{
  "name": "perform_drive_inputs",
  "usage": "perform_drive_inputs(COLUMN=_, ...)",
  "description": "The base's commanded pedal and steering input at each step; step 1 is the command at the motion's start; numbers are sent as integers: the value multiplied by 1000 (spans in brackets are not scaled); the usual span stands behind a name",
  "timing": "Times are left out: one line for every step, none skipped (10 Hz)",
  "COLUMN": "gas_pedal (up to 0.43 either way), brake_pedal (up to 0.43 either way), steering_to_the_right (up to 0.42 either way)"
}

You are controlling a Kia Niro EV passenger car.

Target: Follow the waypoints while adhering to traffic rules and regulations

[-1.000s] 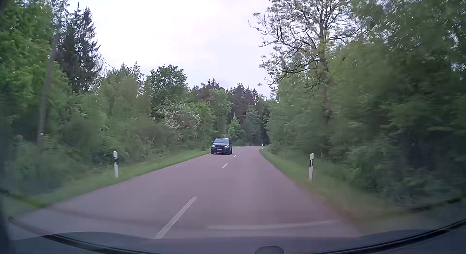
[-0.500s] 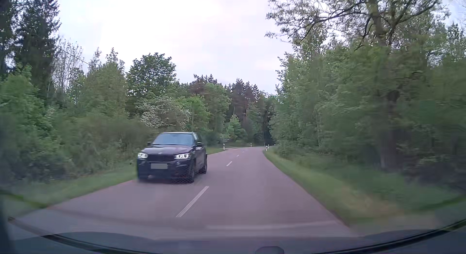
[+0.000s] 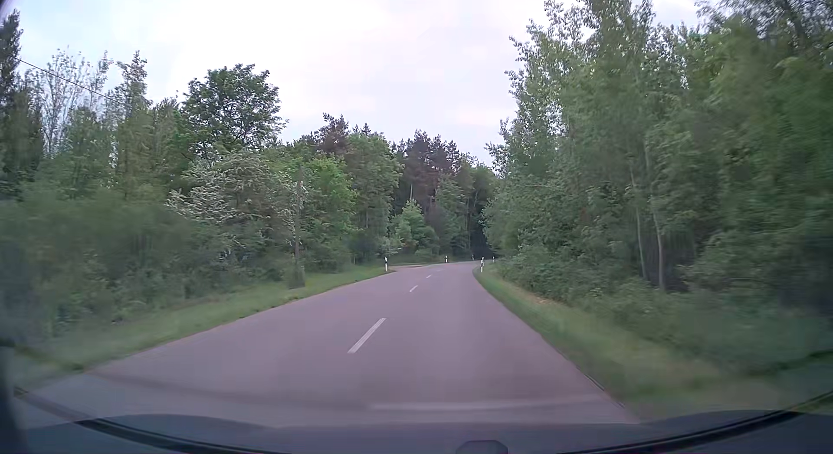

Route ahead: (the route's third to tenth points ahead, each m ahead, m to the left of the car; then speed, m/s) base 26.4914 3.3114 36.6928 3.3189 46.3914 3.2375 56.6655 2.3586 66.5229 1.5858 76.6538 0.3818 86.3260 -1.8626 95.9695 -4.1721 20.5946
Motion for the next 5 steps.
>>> perform_drive_inputs(gas_pedal=240, brake_pedal=0, steering_to_the_right=-1)
perform_drive_inputs(gas_pedal=240, brake_pedal=0, steering_to_the_right=-2)
perform_drive_inputs(gas_pedal=240, brake_pedal=0, steering_to_the_right=-2)
perform_drive_inputs(gas_pedal=240, brake_pedal=0, steering_to_the_right=0)
perform_drive_inputs(gas_pedal=240, brake_pedal=0, steering_to_the_right=2)
